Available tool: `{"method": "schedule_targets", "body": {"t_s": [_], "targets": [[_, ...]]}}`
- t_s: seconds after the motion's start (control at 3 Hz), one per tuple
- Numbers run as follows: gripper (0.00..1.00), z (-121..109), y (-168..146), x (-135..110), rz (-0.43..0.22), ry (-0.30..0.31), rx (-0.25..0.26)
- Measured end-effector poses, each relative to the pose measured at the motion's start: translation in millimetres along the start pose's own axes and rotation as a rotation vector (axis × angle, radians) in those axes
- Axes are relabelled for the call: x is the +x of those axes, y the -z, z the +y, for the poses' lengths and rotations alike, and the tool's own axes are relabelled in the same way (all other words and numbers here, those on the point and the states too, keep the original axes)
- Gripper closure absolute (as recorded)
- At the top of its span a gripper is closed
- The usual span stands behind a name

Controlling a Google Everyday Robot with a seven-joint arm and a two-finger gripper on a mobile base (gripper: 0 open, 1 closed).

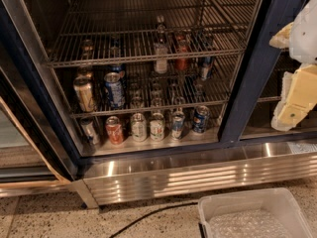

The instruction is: Pick coke can from middle shelf of fridge

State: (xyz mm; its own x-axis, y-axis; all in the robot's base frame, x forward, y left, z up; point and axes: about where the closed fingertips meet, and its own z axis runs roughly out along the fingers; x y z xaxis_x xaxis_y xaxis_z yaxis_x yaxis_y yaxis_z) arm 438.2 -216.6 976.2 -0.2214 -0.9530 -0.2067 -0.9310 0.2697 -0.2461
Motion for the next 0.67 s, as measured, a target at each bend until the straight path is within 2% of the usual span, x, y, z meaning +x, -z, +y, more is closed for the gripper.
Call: {"method": "schedule_targets", "body": {"t_s": [0.33, 0.67], "targets": [[0.0, 0, -3, -3, 0.003, 0.001, 0.015], [0.0, 6, -39, -11, -0.022, -0.004, -0.007]]}}
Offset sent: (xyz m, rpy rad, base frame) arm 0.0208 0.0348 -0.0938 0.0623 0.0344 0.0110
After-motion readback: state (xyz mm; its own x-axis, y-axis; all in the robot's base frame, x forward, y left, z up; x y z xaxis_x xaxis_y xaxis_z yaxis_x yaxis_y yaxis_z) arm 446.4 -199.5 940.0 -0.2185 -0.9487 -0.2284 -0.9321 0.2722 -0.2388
